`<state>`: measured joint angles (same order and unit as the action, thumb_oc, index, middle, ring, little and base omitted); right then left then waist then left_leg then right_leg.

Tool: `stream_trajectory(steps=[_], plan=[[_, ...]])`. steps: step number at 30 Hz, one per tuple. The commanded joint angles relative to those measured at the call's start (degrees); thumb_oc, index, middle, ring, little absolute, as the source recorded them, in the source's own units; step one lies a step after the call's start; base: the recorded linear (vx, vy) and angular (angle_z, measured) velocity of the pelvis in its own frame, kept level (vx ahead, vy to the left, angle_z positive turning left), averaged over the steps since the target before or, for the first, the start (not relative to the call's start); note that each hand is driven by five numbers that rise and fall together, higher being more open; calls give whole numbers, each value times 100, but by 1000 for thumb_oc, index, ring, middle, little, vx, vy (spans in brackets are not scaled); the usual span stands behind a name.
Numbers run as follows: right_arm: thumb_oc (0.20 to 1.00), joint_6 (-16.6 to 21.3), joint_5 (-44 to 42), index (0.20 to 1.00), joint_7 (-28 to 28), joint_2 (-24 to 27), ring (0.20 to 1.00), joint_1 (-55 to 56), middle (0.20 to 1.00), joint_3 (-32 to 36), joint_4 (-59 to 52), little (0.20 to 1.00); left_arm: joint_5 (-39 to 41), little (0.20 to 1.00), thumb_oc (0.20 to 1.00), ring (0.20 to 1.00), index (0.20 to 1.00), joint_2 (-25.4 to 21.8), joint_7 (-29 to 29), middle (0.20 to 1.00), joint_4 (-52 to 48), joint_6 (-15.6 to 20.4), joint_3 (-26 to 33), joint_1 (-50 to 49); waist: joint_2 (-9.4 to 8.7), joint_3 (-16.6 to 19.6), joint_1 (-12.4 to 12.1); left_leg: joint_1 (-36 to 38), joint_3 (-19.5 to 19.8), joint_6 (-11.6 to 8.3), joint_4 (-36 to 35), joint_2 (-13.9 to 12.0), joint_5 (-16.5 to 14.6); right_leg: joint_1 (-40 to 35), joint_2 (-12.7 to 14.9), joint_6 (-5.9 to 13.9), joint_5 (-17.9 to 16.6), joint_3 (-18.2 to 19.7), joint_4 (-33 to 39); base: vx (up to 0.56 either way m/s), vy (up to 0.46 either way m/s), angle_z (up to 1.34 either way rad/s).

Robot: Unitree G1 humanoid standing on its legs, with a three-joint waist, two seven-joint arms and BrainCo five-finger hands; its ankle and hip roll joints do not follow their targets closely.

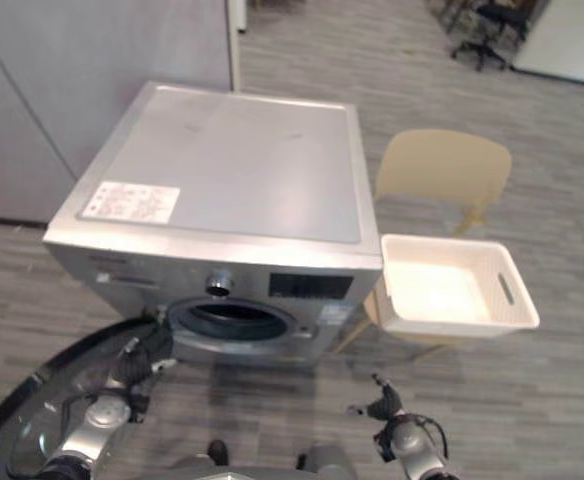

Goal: Grab the laundry basket,head to the washer,open it,put in the laundry and shut it.

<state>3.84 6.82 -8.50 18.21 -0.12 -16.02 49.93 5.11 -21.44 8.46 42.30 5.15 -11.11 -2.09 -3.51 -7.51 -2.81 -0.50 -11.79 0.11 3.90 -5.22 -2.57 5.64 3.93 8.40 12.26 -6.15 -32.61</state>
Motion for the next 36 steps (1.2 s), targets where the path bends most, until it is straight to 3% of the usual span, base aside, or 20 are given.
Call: stream_trajectory(steps=[1, 3, 5, 7, 8, 9, 10, 11, 16, 25, 26, 31, 32, 36], plan=[[1000, 103, -23, 1000, -80, 118, 1000, -231, 1000, 149, -429, 1000, -140, 1000, 1000, 1000, 1000, -21, 104, 1000, -383, 160, 129, -42, -16, -290, -147, -1370, 188, -254, -319, 79, 1006, -932, -240, -331, 146, -164, 2284, -350, -221, -16], [1000, 133, -73, 1000, -77, 271, 1000, -202, 1000, 190, -570, 1000, -204, 1000, 1000, 1000, 1000, -64, 78, 1000, -544, 145, 163, -64, 193, -448, -152, -1771, 372, -595, -336, -88, 1455, -852, -532, -505, 106, -171, 2743, -482, -202, -9], [1000, 136, -64, 1000, -96, 325, 1000, -209, 1000, 184, -538, 1000, -226, 1000, 1000, 1000, 1000, -49, 91, 1000, -504, 146, 183, -36, 253, -547, -140, -1796, 440, -653, -351, -89, 1484, -794, -543, -529, 50, -228, 2741, -291, -59, 56], [1000, 95, 7, 1000, -90, 396, 1000, -178, 1000, 215, -495, 1000, -247, 1000, 1000, 1000, 1000, -41, 58, 1000, -535, 136, 207, -16, 243, -639, -60, -1814, 466, -525, -51, 1, 1200, -657, -421, -525, -104, -408, 2768, -314, -6, 50], [1000, 107, -29, 1000, -72, 400, 1000, -122, 1000, 266, -481, 1000, -334, 1000, 1000, 1000, 1000, -79, 42, 1000, -607, 163, 228, -32, 141, -639, 25, -1692, 518, -402, 476, 143, 713, -576, -244, -517, -255, -484, 2844, -287, 8, 41], [1000, 107, -29, 1000, -72, 401, 1000, -123, 1000, 266, -482, 1000, -334, 1000, 1000, 1000, 1000, -79, 42, 1000, -608, 163, 228, -31, 148, -629, 28, -1714, 524, -401, 489, 137, 713, -564, -251, -518, -265, -489, 2849, -217, 43, 30], [1000, 132, -44, 1000, -47, 391, 1000, -91, 1000, 287, -479, 1000, -364, 1000, 1000, 1000, 1000, -108, 23, 1000, -654, 183, 236, -57, 108, -605, 64, -1604, 599, -366, 608, 232, 447, -514, -174, -510, -338, -496, 2864, -115, 104, 19], [1000, 156, 1, 1000, -23, 390, 1000, -97, 1000, 248, -438, 1000, -388, 1000, 1000, 1000, 1000, -122, 101, 1000, -768, 204, 297, -104, 103, -591, 60, -1320, 1086, -323, 720, 580, 111, -402, -139, -501, -416, -402, 2858, -113, 146, 16], [1000, 154, 47, 1000, 11, 401, 1000, -110, 1000, 261, -182, 1000, -546, 1000, 1000, 1000, 1000, -269, 257, 1000, -1014, 225, 285, 41, 110, -445, 124, -1214, 1105, -256, 674, 542, -22, -416, -83, -433, -432, -487, 2892, 31, 112, 4], [1000, 151, 76, 1000, 39, 410, 1000, -84, 1000, 395, -193, 1000, -1065, 1000, 1000, 1000, 1000, -756, 751, 1000, -1258, 148, 650, 322, -24, -190, 182, -628, 727, -148, 408, 504, -230, -679, 24, -264, -413, -441, 2767, 119, 82, -16], [1000, 173, 111, 1000, 90, 489, 1000, -46, 1000, 420, -262, 1000, -1401, 1000, 1000, 1000, 1000, -1116, 841, 1000, -1281, 115, 772, 446, -25, -134, 207, -543, 659, -137, 341, 499, -253, -683, 39, -208, -443, -415, 2738, 62, 51, -11], [1000, 185, 191, 1000, 218, 643, 1000, 92, 1000, 441, -472, 1000, -1866, 1000, 1000, 1000, 1000, -1783, 939, 1000, -1260, -40, 983, 729, -27, -67, 251, -442, 558, -114, 237, 489, -278, -676, 50, -136, -473, -374, 2732, 83, 60, -15], [1000, 176, 226, 1000, 284, 708, 1000, 133, 1000, 426, -520, 1000, -2061, 1000, 1000, 1000, 1000, -2124, 963, 1000, -1012, -166, 1039, 931, -31, -55, 285, -438, 526, -101, 191, 480, -280, -645, 51, -111, -502, -356, 2750, 36, 44, -13], [1000, 132, 245, 1000, 347, 762, 1000, 105, 1000, 364, -548, 1000, -2041, 1000, 1000, 1000, 1000, -2355, 923, 1000, -580, -248, 1034, 1196, -41, -62, 318, -487, 487, -90, 171, 450, -267, -555, 48, -92, -541, -333, 2757, 0, 21, -6]])
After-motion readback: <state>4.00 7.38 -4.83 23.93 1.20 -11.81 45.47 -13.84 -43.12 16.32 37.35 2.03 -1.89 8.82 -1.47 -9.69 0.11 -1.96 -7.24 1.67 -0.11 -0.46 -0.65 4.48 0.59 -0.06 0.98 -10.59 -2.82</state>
